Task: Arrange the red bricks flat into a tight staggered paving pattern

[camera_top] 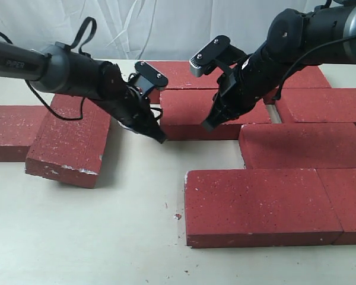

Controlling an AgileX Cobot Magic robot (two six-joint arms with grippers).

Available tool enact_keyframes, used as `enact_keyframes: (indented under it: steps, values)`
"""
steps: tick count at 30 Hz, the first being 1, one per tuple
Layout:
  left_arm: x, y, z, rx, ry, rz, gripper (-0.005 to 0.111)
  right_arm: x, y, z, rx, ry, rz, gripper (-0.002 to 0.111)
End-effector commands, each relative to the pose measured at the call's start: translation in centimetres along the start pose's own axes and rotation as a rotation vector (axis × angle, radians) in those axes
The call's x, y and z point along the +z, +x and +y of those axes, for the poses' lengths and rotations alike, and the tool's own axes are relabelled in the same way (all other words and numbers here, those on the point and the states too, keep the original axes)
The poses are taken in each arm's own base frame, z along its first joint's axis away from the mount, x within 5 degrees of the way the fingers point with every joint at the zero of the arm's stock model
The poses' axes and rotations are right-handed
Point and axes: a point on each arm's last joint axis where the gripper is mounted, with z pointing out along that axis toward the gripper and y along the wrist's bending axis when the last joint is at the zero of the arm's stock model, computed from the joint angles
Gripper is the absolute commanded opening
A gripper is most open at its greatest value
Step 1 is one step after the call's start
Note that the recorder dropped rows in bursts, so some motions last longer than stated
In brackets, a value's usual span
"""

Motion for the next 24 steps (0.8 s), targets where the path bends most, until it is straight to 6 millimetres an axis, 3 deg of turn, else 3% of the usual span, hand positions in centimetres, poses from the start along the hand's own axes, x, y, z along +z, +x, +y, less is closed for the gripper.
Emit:
enact_keyframes:
  steps: [1, 6, 13, 20, 24]
  values:
    - [-1.7, -0.3, 1.9, -0.066, -0.018, -0.017, 0.000, 0.0, 0.0, -0.1, -0.001, 0.007, -0.007, -0.001]
    - [-1.7, -0.8, 1.5, -0.115, -0.009, -0.055, 0.000, 0.0, -0.1, -0.1, 0.007, 0.007, -0.015, -0.001]
    - [-0.8, -1.5, -1.6, -0.065, 0.018, -0.082, 0.000, 0.0, -0.1, -0.1, 0.008, 0.010, -0.018, -0.001]
    - [1.6, -1.7, -4.7, 0.009, 0.012, -0.139, 0.000, 0.0, 0.1, -0.1, 0.006, -0.004, 0.000, -0.001]
    - [1.6, -1.8, -4.9, 0.017, 0.009, -0.154, 0.000, 0.0, 0.1, -0.1, 0.000, -0.001, 0.003, -0.001]
